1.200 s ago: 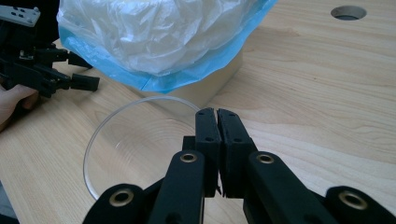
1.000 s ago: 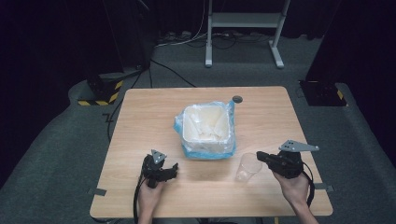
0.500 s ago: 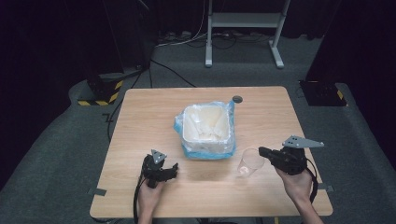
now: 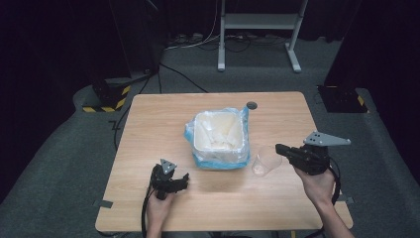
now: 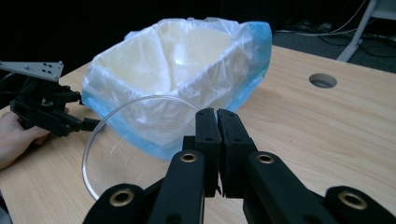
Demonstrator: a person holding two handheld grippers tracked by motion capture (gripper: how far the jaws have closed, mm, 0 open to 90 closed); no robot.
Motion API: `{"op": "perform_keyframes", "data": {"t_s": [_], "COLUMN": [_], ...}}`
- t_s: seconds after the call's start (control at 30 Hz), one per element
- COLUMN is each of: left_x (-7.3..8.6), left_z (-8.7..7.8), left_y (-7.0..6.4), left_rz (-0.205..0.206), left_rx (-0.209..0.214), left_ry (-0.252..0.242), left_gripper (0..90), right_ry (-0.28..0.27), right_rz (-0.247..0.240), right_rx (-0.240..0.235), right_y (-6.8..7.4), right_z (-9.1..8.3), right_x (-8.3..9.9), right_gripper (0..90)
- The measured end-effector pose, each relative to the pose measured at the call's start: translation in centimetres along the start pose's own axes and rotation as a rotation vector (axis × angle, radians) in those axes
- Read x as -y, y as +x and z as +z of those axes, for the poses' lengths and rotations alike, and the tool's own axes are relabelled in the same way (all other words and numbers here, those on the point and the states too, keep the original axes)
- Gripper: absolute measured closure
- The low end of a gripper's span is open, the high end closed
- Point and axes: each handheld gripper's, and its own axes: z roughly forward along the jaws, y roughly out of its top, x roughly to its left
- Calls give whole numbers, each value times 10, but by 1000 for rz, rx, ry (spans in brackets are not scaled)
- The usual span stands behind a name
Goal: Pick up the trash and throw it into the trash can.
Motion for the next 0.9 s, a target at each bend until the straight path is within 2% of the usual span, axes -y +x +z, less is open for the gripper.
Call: {"op": "perform_keyframes", "data": {"t_s": [0.83,0.9], "left_x": [0,0], "left_z": [0,0], "left_y": [0,0], "left_rz": [1,-1], "left_rx": [0,1], "left_ry": [1,0], "left_gripper": [197,197], "right_ry": [-43,-47], "right_rz": [-30,-26], "right_rx": [-21,-39], "right_y": [5,5], "right_z": [-2,-2], "right_x": [-36,-42], "right_gripper": [874,875]}}
